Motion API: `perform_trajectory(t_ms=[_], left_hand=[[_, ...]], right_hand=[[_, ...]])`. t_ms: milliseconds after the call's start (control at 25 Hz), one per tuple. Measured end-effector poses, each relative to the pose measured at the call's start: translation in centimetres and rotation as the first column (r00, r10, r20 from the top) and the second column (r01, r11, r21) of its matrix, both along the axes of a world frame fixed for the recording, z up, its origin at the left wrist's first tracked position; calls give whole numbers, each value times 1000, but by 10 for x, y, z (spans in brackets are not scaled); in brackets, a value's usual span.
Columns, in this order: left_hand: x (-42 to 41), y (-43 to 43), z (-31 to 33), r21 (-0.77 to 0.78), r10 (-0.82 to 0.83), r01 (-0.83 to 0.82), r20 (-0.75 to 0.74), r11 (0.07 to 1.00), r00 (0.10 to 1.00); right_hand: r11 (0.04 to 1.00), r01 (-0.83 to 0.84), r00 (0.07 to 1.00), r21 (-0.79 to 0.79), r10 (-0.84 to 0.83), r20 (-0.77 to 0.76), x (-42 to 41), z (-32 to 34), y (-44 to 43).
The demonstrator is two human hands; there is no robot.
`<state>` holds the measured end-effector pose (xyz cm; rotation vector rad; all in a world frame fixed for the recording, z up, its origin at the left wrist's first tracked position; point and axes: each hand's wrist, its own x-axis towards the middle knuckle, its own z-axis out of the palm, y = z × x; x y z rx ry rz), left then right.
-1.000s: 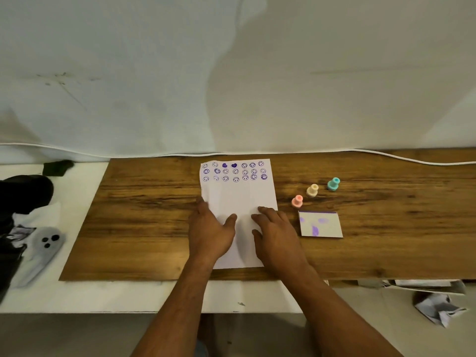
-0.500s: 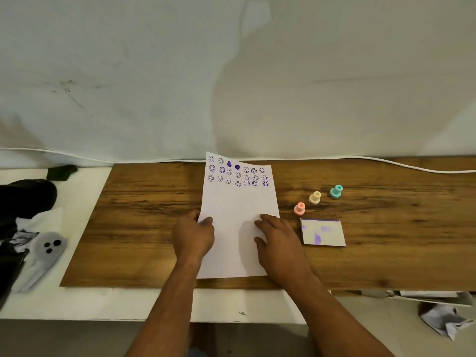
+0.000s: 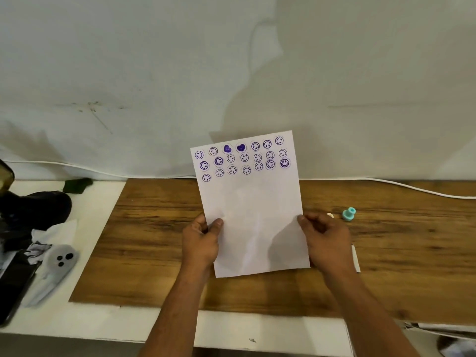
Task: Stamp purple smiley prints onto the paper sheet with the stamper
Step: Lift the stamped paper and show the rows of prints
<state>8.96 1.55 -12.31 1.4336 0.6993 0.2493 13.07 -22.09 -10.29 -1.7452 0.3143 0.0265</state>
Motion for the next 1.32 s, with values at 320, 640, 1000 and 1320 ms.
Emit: perform_trajectory(t_ms=[320, 640, 1000, 1320], left_hand=[[8, -9, 10, -31, 10, -6, 125, 999, 992], [9, -11, 18, -56, 43, -34, 158, 998, 987], [10, -12, 16, -59, 56, -46, 179, 997, 982], [10, -11, 15, -40, 55, -49, 189, 998, 980]], right_hand=[[976, 127, 992, 177, -124, -27, -6, -1, -16], [974, 87, 996, 207, -88, -5, 3, -6, -17], [966, 71, 997, 248, -68, -20, 8, -11, -20], [962, 65, 998, 264, -60, -27, 9, -11, -19]])
